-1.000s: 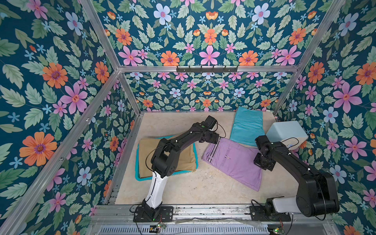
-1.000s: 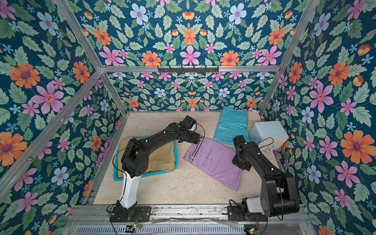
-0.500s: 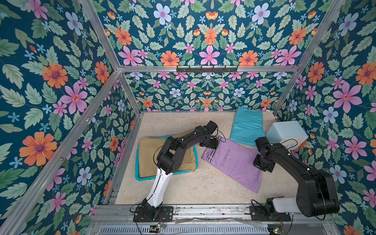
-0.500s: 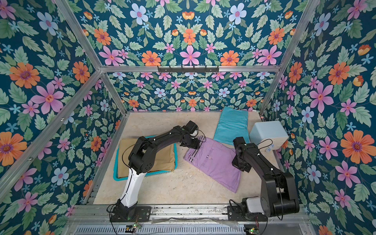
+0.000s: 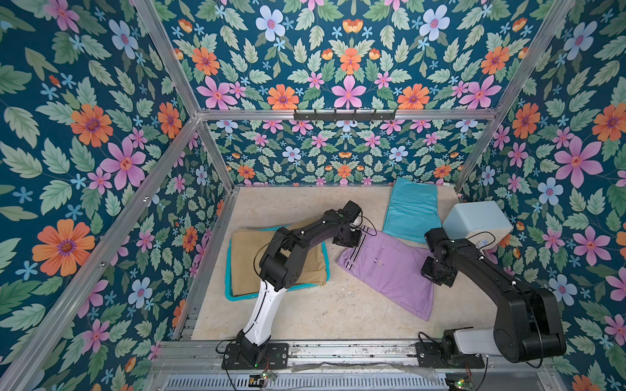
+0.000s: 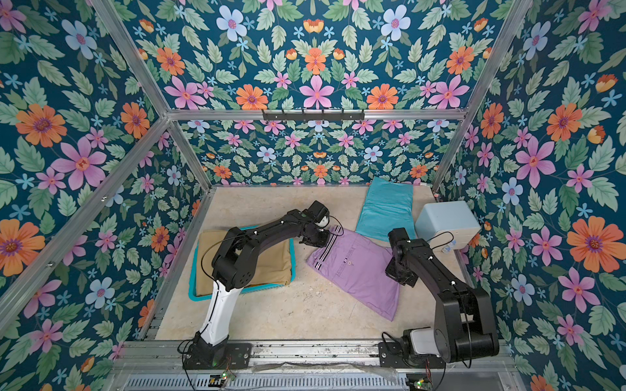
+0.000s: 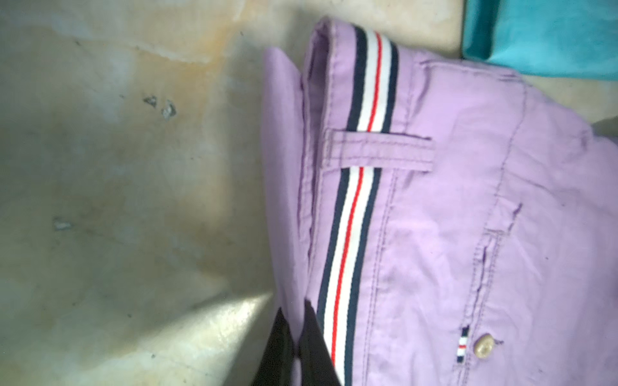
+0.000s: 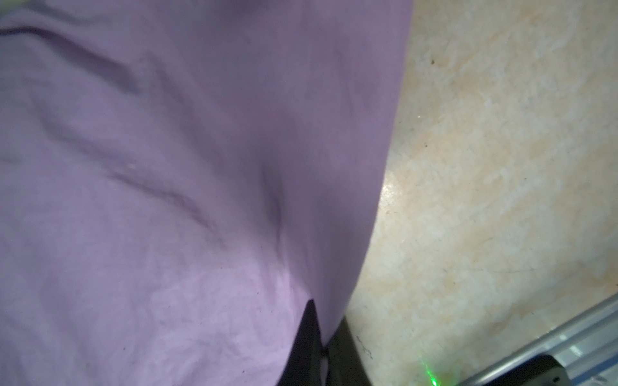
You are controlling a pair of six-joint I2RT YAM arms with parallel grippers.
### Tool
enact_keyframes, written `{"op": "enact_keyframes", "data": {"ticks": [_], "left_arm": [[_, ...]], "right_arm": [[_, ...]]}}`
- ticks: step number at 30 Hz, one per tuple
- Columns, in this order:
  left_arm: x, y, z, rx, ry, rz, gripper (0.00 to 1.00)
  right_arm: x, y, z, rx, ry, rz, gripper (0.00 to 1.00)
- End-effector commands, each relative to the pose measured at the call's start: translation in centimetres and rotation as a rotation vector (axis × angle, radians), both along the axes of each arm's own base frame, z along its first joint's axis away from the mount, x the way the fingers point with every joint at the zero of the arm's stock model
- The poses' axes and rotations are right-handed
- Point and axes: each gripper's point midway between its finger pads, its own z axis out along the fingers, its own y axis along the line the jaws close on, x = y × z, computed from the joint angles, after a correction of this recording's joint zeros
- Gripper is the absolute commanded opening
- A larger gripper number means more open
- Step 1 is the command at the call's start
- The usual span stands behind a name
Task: Put the folded long pants in the basket
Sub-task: Pick up the long pant at the center of the board.
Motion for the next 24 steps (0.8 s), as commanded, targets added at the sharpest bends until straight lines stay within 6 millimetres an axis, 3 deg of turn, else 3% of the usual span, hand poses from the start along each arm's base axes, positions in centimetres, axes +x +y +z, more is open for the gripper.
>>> {"op": "enact_keyframes", "data": {"ticks": [1, 9, 16, 21, 24], "left_arm": [[0.2, -0.2, 1.3, -0.018, -0.014, 0.008, 0.0], [0.6, -0.3, 5.6, -0.053, -0.071, 0.025, 0.0], [1.2, 1.1, 10.5, -0.005, -0.144, 0.054, 0.0], [1.6, 4.3, 13.7, 0.071, -0.188, 0.104, 0.0], [2.1, 7.5, 15.7, 0.078, -0.19, 0.167, 0.0]], "right_arm": [[-0.1, 0.4, 0.2, 0.02, -0.003, 0.013, 0.0], [0.0, 0.9, 2.3, 0.059, -0.062, 0.026, 0.0], [0.5, 1.9, 6.2, 0.121, -0.146, 0.054, 0.0], [1.6, 4.4, 10.0, 0.199, -0.207, 0.122, 0.0], [2.7, 6.1, 13.0, 0.199, -0.246, 0.189, 0.0]]}}
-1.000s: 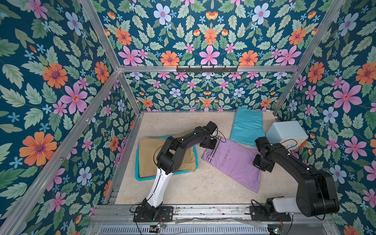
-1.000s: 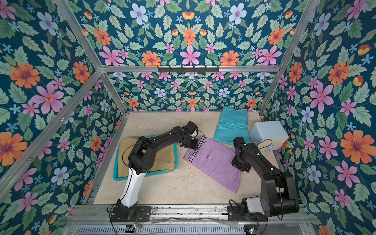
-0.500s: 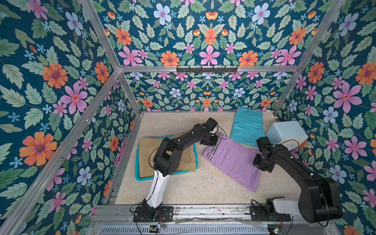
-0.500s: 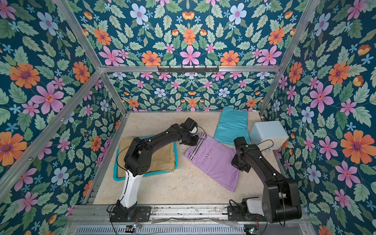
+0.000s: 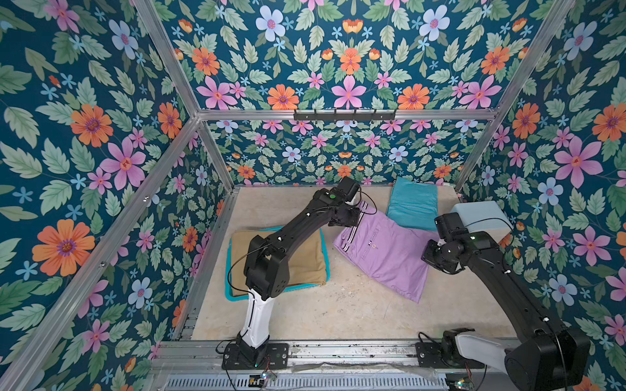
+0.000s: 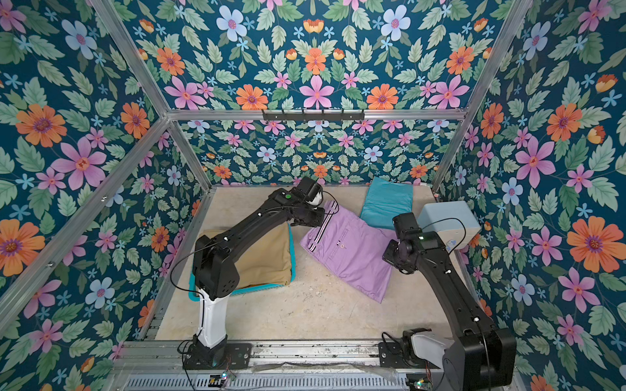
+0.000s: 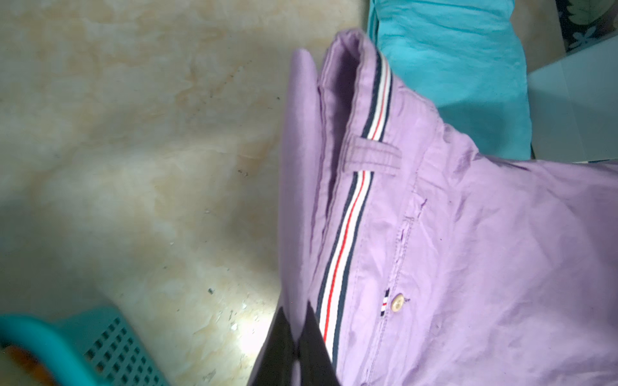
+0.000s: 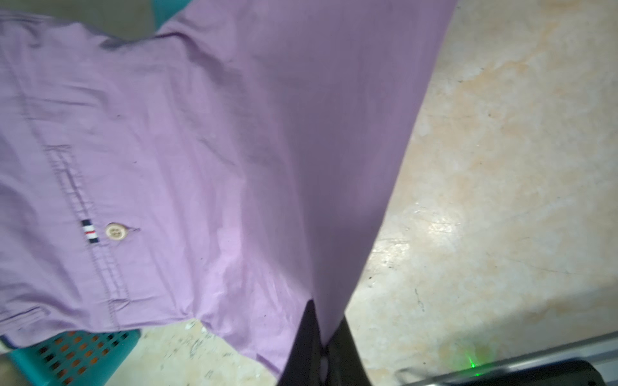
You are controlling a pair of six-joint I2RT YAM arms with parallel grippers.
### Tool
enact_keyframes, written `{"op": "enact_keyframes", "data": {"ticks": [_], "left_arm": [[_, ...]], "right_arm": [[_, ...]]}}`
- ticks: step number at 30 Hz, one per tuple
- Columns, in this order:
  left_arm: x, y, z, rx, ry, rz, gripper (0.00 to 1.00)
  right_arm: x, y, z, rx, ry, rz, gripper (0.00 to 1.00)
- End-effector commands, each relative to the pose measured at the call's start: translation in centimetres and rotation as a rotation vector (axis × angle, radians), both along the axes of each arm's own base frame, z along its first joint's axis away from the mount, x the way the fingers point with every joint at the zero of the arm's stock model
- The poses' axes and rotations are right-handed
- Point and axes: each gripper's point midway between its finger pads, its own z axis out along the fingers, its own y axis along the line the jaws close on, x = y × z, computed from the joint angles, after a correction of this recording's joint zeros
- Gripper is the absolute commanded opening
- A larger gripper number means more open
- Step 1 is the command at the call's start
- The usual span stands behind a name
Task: Put the folded long pants in the basket
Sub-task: Pick up the long pant at the center of the board.
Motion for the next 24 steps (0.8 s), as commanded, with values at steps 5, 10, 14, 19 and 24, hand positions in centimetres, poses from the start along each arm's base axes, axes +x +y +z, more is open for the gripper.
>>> {"op": "enact_keyframes", "data": {"ticks": [5, 10, 14, 19, 24], "left_arm": [[0.0, 11.2, 4.6, 0.084, 0.005, 0.204, 0.0], [-2.5, 19.3, 6.7, 0.121, 0.009, 0.357, 0.0], [-5.6, 25.6, 7.1, 0.189, 0.014, 0.494, 0.0], [-8.3, 32.1, 5.9, 0.313, 0.041, 0.634, 0.0], [-10.5, 37.2, 4.3, 0.497, 0.074, 0.747, 0.0]], "right_arm": [[2.1, 4.9, 5.6, 0.058, -0.037, 0.15, 0.0], [3.6, 9.7, 7.3, 0.066, -0.042, 0.277, 0.0], [4.9, 14.4, 7.9, 0.068, -0.043, 0.373, 0.0], [6.1, 20.5, 6.7, 0.059, -0.012, 0.479, 0.0], [6.7, 25.2, 4.9, 0.065, 0.039, 0.551, 0.0]]}}
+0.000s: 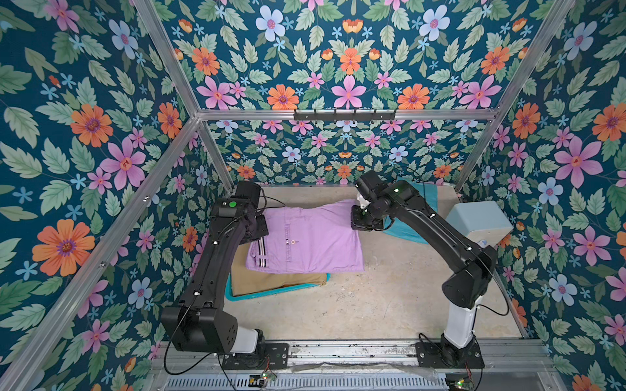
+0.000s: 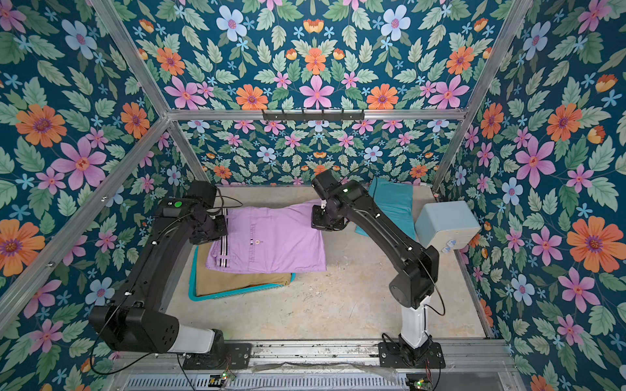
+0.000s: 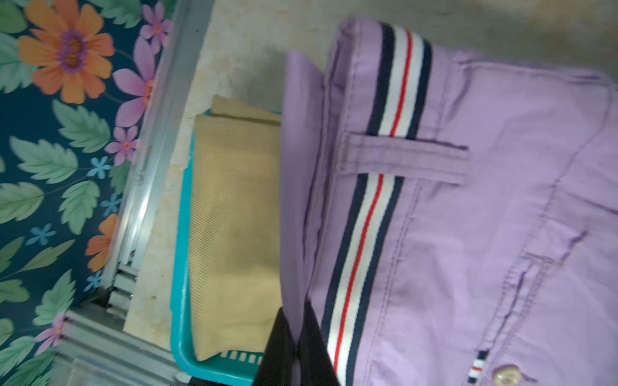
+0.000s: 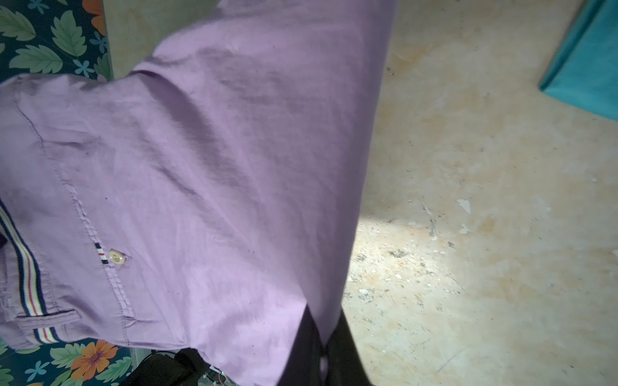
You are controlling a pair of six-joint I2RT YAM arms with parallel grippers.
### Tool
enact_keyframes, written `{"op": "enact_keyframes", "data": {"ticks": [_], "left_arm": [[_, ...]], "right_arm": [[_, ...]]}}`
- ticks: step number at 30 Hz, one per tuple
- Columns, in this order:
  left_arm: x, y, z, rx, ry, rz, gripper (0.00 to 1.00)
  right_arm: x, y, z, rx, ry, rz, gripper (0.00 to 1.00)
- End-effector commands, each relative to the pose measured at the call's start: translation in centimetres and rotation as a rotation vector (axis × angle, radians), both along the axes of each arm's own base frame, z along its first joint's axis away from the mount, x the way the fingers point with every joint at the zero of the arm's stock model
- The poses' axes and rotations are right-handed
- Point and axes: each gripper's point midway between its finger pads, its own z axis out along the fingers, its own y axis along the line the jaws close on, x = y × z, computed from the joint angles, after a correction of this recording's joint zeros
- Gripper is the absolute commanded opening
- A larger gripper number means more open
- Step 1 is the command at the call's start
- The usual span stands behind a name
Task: Put the folded long pants in the basket
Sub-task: Place the long pant in the basket.
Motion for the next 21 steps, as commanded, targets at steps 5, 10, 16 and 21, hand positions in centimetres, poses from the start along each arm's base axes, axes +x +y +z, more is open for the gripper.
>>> {"op": "enact_keyframes", "data": {"ticks": [5, 10, 16, 21], "left_arm": [[-1.9, 6.4, -2.4, 0.254, 0.08, 0.11, 0.0], [-2.5, 7.9, -4.6, 0.319, 0.147, 0.146, 0.0], [-2.2, 9.0, -5.0, 0.341, 0.157, 0.166, 0.0], [-2.5, 9.8, -5.3, 0.367, 0.175, 0.186, 0.0]], "right_arm": [[-0.3, 3.7, -1.6, -0.045, 0.058, 0.071, 0.0], [-0.6, 5.4, -2.5, -0.052, 0.072, 0.089, 0.0], [-1.2, 6.8, -4.2, -0.058, 0.099, 0.107, 0.0], [-1.1, 7.5, -5.7, -0.057, 0.125, 0.11, 0.0]]}}
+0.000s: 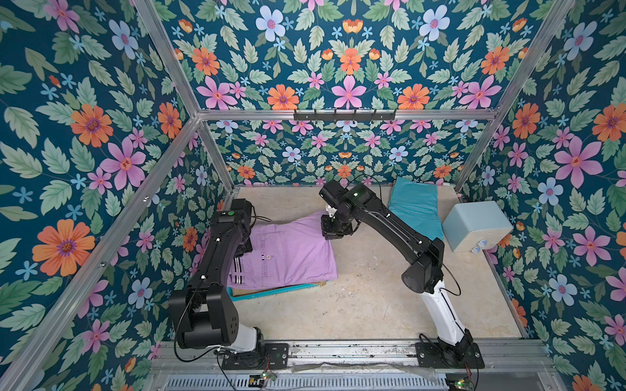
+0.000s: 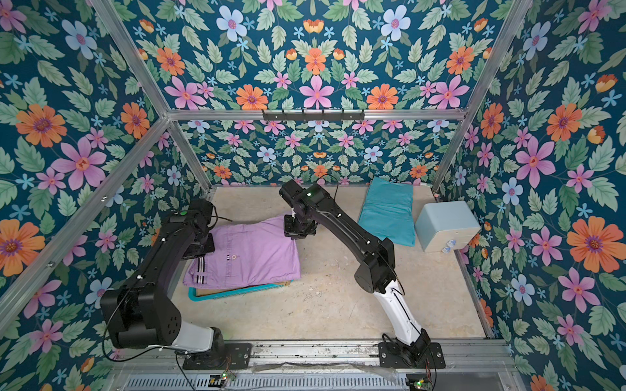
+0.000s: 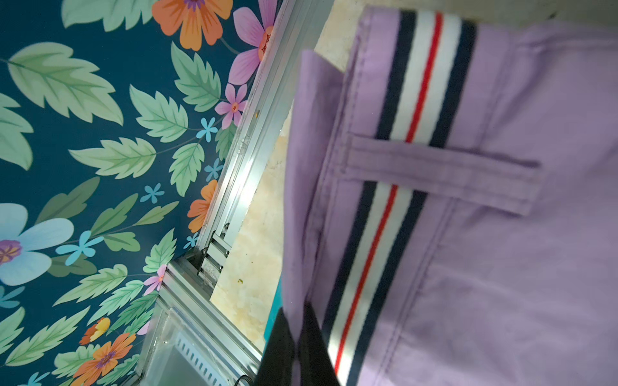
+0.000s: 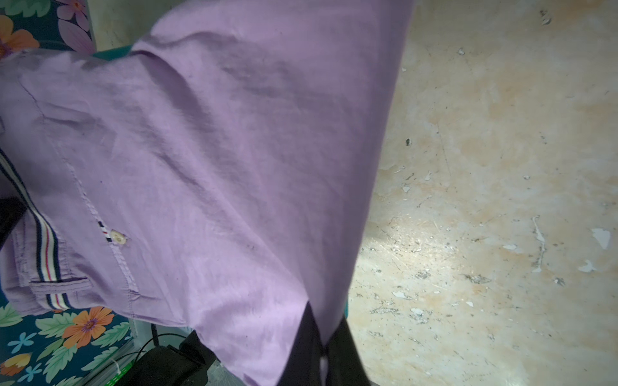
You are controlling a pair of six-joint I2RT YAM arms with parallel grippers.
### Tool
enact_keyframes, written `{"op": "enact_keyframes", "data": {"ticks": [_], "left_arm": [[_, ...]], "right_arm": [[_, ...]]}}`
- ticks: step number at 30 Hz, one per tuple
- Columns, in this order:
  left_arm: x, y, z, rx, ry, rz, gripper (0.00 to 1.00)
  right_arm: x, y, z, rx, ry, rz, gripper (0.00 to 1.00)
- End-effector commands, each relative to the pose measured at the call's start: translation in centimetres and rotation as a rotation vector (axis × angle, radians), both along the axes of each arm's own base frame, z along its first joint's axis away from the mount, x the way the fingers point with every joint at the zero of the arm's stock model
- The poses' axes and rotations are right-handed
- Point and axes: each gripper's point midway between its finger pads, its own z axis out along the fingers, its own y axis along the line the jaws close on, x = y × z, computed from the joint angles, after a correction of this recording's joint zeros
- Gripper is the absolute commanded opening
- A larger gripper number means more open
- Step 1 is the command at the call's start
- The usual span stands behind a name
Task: Put the folded long pants in the basket
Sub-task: Place the long pant in the basket.
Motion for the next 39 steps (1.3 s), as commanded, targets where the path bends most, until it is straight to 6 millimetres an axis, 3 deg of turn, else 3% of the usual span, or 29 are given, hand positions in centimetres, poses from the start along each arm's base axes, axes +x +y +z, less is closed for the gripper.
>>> {"op": "enact_keyframes", "data": {"ticks": [1, 8, 13, 19, 20, 22, 25, 27, 29, 31, 34, 37, 39], "left_arm": [[-0.6, 2.0, 0.8, 0.115, 0.008, 0.03, 0.0], [-1.1, 3.1, 1.6, 0.17, -0.004, 0.055, 0.0], [-1.4, 3.0, 0.2, 0.162, 0.027, 0.023, 0.0], [-1.8, 3.5, 0.3, 0.197, 0.03, 0.037, 0.01], [-1.8, 3.6, 0.1, 0.197, 0.034, 0.038, 0.05], [-1.8, 3.3, -0.5, 0.178, 0.047, 0.033, 0.28], [-1.8, 3.3, -0.3, 0.179, 0.058, 0.036, 0.24], [-1.7, 3.5, 0.5, 0.188, 0.044, 0.05, 0.32], [-1.6, 3.4, 1.1, 0.178, 0.028, 0.051, 0.5], [-1.3, 3.2, 1.8, 0.164, 0.003, 0.057, 0.51], [-0.5, 2.6, 3.5, 0.12, -0.051, 0.053, 0.56], [1.7, -0.2, 5.3, -0.057, -0.194, -0.014, 0.58], [3.9, -3.5, 6.8, -0.24, -0.337, -0.091, 0.59]], "right_arm": [[0.1, -0.3, -0.8, -0.032, 0.008, -0.017, 0.0], [-0.7, 1.1, -2.3, -0.021, 0.046, 0.005, 0.0], [-1.2, 1.9, -2.8, -0.015, 0.049, 0.016, 0.0], [-1.1, 2.1, -3.4, -0.019, 0.052, 0.024, 0.0], [-1.1, 2.1, -3.4, -0.02, 0.054, 0.023, 0.0], [-1.2, 2.3, -3.3, -0.009, 0.055, 0.022, 0.0], [-1.2, 2.2, -3.2, -0.005, 0.055, 0.025, 0.0], [-1.2, 1.9, -3.1, -0.011, 0.051, 0.027, 0.0], [-1.1, 1.7, -2.7, -0.006, 0.044, 0.03, 0.13], [-0.8, 1.6, -2.2, 0.011, 0.033, 0.031, 0.31], [-0.4, 1.3, -1.3, 0.019, 0.008, 0.026, 0.45], [-0.2, 0.7, 0.1, 0.03, -0.029, 0.045, 0.55], [0.7, -0.6, 1.0, 0.023, -0.058, 0.033, 0.62]]}}
